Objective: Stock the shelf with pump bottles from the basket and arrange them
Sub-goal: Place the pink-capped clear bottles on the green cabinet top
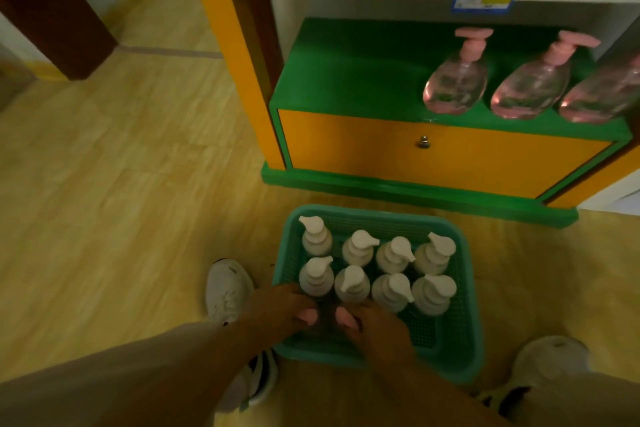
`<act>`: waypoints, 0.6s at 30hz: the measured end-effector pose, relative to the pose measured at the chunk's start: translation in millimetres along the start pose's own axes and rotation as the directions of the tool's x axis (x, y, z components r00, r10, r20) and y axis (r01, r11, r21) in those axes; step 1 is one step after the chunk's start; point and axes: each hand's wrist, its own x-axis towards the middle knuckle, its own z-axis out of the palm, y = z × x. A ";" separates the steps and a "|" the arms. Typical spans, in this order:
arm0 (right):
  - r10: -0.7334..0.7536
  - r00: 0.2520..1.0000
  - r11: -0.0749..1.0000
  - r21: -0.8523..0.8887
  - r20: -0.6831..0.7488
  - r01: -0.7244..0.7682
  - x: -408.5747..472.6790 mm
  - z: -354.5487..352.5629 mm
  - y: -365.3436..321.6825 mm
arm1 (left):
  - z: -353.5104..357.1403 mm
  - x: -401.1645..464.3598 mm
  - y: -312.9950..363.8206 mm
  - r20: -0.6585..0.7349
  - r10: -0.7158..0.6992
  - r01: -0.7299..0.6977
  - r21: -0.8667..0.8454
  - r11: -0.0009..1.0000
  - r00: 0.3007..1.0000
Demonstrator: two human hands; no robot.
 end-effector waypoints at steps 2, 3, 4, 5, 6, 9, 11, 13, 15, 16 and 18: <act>-0.025 1.000 1.000 0.000 0.008 0.025 -4.8 -7.6 -1.3 | -0.7 -2.9 2.3 -0.012 -0.007 0.006 -0.028 1.000 1.000; -0.030 0.999 0.999 -0.012 0.018 0.030 -7.9 -11.7 -2.2 | -1.3 -4.5 3.8 -0.017 -0.009 0.008 -0.048 0.999 1.000; -0.041 0.999 0.999 -0.013 0.019 0.041 -10.5 -14.7 -1.4 | -2.9 -6.5 5.7 -0.016 -0.014 0.013 -0.072 0.997 1.000; -0.044 0.999 0.999 -0.014 0.026 0.044 -14.2 -20.2 -2.5 | -4.1 -7.7 6.8 -0.023 -0.009 0.007 -0.095 0.995 1.000; -0.058 0.998 0.998 -0.014 0.028 0.059 -16.8 -25.5 -2.2 | -8.5 -9.6 8.6 -0.027 -0.006 0.002 -0.114 0.993 1.000; -0.104 0.993 0.994 -0.022 0.047 0.105 -27.0 -60.3 -9.9 | -40.5 -14.7 18.8 -0.059 0.037 -0.044 -0.129 0.991 0.998; -0.158 0.987 0.986 -0.056 0.028 0.160 -31.7 -91.7 -16.3 | -72.1 -18.8 26.3 -0.084 0.079 -0.094 -0.195 0.976 0.993; -0.206 0.978 0.973 -0.116 -0.031 0.201 -36.1 -126.9 -25.4 | -106.1 -23.8 36.3 -0.110 0.127 -0.155 -0.309 0.938 0.986; -0.230 0.967 0.967 -0.135 -0.113 0.214 -38.4 -161.2 -35.2 | -136.2 -26.9 46.0 -0.174 0.138 -0.199 -0.407 0.892 0.975; -0.240 0.959 0.966 -0.133 -0.150 0.221 -38.7 -177.4 -40.6 | -151.1 -28.1 51.0 -0.211 0.122 -0.204 -0.433 0.878 0.970; -0.264 0.938 0.963 -0.117 -0.226 0.243 -35.6 -206.2 -49.8 | -178.9 -27.5 58.1 -0.307 0.094 -0.234 -0.461 0.856 0.947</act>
